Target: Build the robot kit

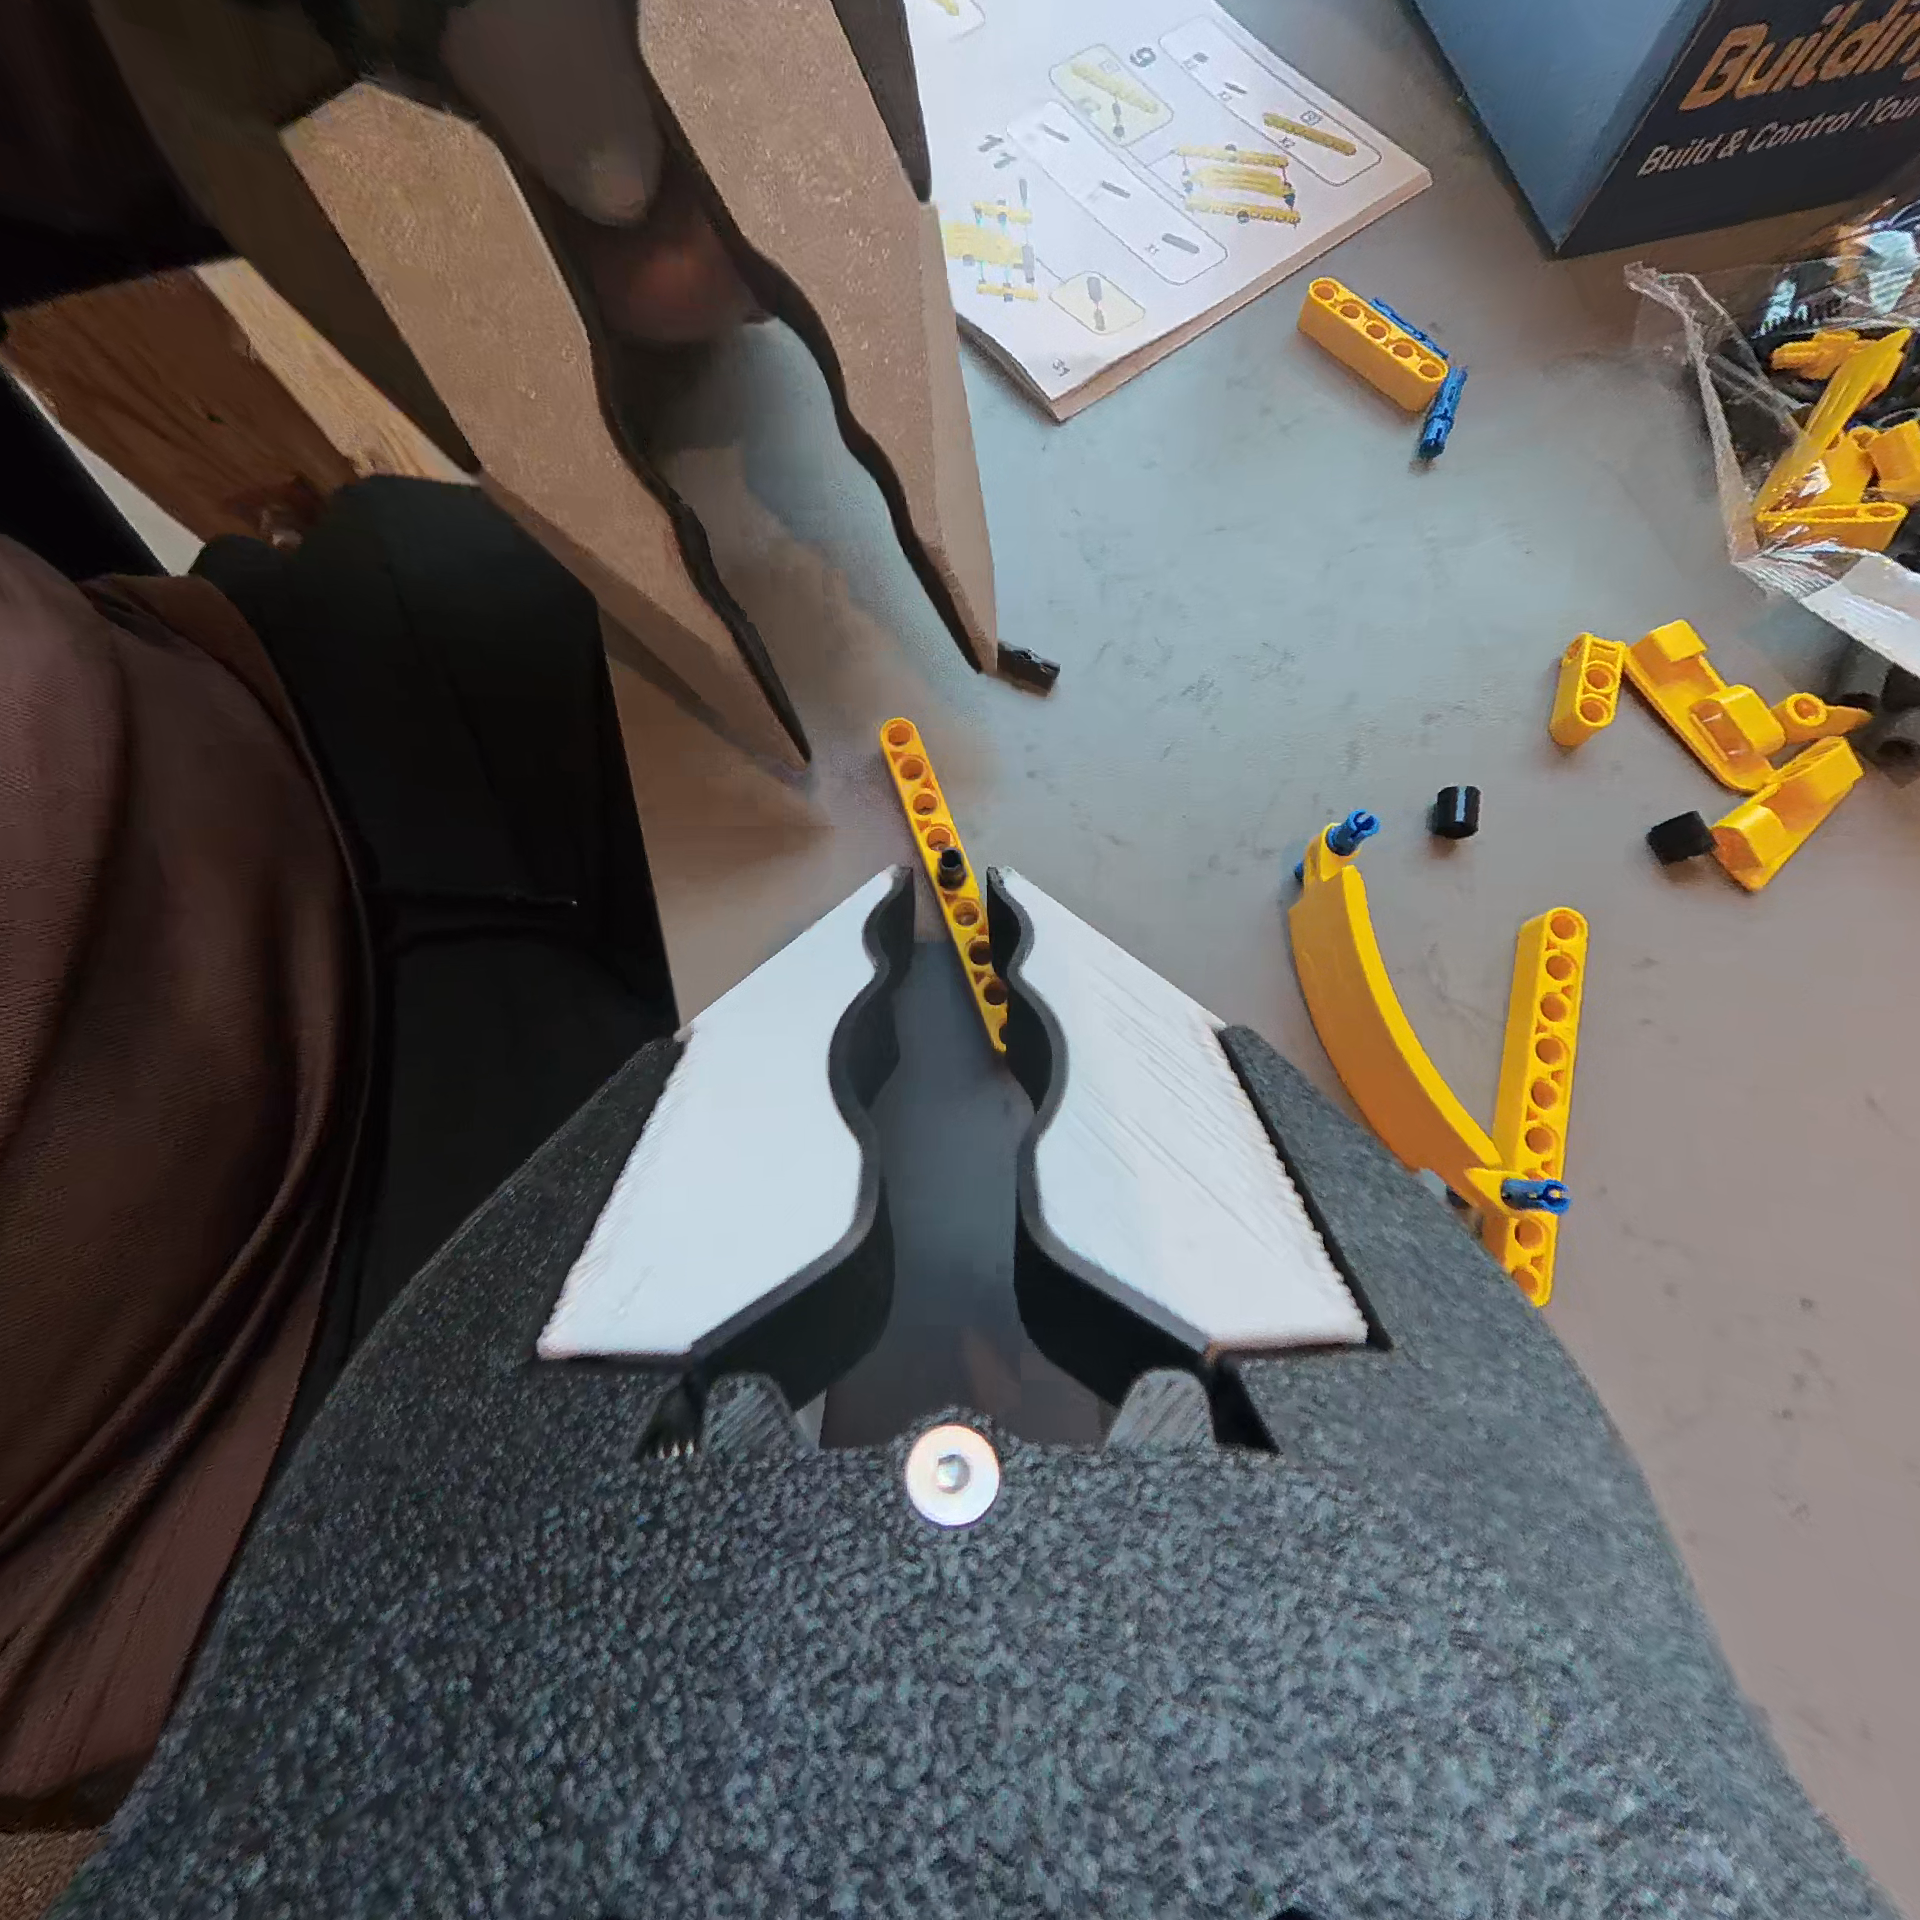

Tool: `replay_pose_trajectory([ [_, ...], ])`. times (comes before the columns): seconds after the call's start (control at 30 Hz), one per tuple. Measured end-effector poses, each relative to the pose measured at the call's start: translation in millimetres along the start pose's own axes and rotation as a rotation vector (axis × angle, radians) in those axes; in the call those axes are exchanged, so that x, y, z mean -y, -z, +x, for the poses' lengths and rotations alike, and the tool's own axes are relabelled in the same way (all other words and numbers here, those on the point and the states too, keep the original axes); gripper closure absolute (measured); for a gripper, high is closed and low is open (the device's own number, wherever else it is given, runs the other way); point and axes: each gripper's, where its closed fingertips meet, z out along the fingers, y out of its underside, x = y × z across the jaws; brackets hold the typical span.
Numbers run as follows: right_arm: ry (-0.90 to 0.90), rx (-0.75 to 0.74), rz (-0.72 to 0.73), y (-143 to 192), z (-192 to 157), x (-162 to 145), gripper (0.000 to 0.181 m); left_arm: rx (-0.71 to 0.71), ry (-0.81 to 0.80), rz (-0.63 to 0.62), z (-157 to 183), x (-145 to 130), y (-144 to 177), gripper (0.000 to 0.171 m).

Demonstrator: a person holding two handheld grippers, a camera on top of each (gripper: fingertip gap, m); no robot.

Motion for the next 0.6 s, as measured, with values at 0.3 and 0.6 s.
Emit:
replay_pose_trajectory([
  [0.3,-0.119,-0.103,0.295,36.1,29.3,30.2,0.168,0.045,0.058,0.066,-24.8,0.2,11.4,0.142],
  [0.6,-0.277,-0.285,0.100,29.1,96.6,33.4,0.172,0.014,-0.014,-0.006,-14.0,-7.2,3.2,0.143],
])
